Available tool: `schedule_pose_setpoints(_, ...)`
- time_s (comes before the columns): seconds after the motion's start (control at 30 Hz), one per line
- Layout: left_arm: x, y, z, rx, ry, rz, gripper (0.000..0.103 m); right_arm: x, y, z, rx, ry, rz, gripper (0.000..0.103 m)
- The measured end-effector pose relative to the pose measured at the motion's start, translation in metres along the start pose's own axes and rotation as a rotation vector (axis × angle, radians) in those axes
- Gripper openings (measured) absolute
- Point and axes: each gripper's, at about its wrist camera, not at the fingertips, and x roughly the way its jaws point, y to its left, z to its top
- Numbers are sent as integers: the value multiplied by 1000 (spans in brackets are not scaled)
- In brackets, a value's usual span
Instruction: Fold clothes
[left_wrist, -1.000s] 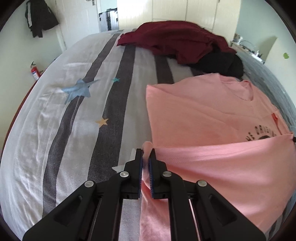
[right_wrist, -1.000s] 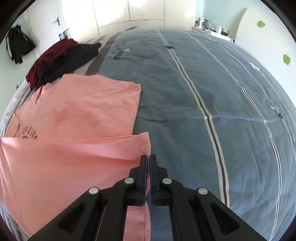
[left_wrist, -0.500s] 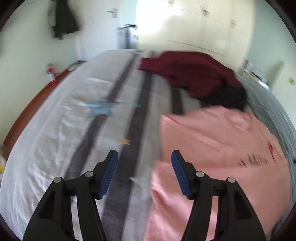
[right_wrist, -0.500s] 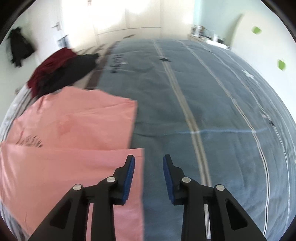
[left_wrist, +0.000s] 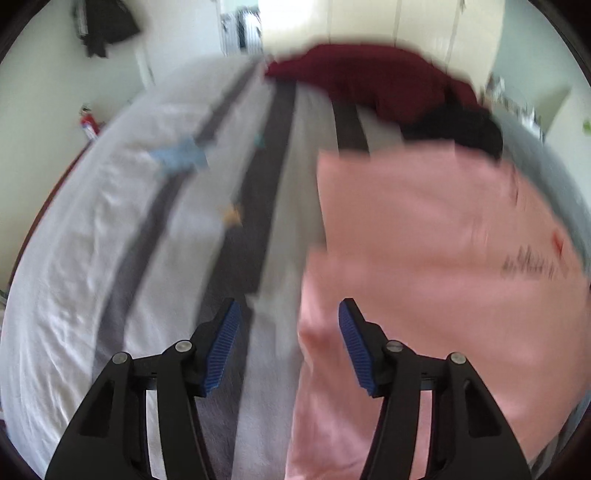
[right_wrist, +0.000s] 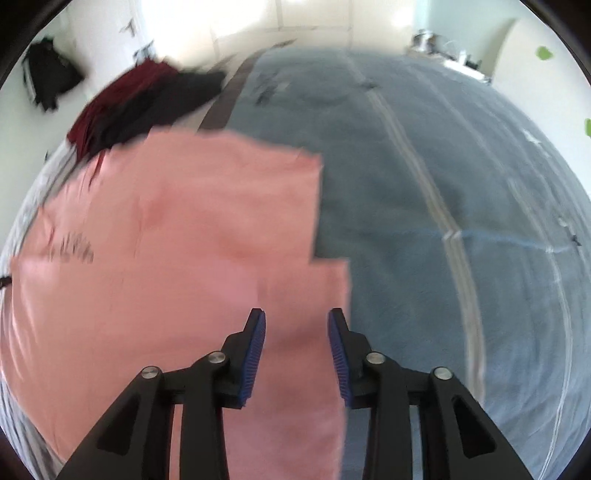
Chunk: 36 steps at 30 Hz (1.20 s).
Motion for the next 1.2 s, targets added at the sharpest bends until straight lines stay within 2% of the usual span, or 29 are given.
schedule_pose_setpoints(0.1,11,-10,22,30,2,5,54,1,-9,24,-4,-17,-28,40)
schedule_pose_setpoints(0.23,39,-29,54,75,26,12,54,20,-3,60,-21,-12,-29,46)
schedule_pose_setpoints(0.33,69,-37,77,50,60,9,54,46,5,89,-12,21,-18,47)
schedule_pose_setpoints(0.47,92,-43,91,23,98,2,54,75,9,112,21,90,3,47)
schedule_pose_setpoints(0.6,112,-49,94,28,142,-21,54,96,10,120,45,147,3,47)
schedule_pose_setpoints(0.7,124,-55,94,68,165,12,54,109,15,118,28,187,9,47)
schedule_pose_setpoints(0.8,132,-44,97,6,158,16,54,115,16,117,22,193,-4,49)
schedule_pose_setpoints(0.93,141,-47,100,30,162,10,53,119,12,119,45,197,0,51)
schedule_pose_setpoints(0.97,142,-51,100,58,160,8,41,120,14,119,34,198,-10,51)
schedule_pose_setpoints(1.0,141,-55,100,76,156,-15,22,121,16,119,18,199,-19,51)
schedule_pose_setpoints(1.03,140,-58,101,85,153,-15,16,121,19,120,1,199,-18,44)
schedule_pose_setpoints(1.07,139,-60,101,91,151,-16,5,121,21,121,-17,199,-15,39)
schedule_pose_setpoints(1.1,137,-61,101,96,149,-19,5,120,22,121,-22,198,-13,21)
schedule_pose_setpoints(1.13,134,-60,101,106,139,-21,5,118,23,122,-23,196,-8,10)
schedule_pose_setpoints(1.2,120,-56,101,97,100,-36,5,112,25,123,-32,183,-10,9)
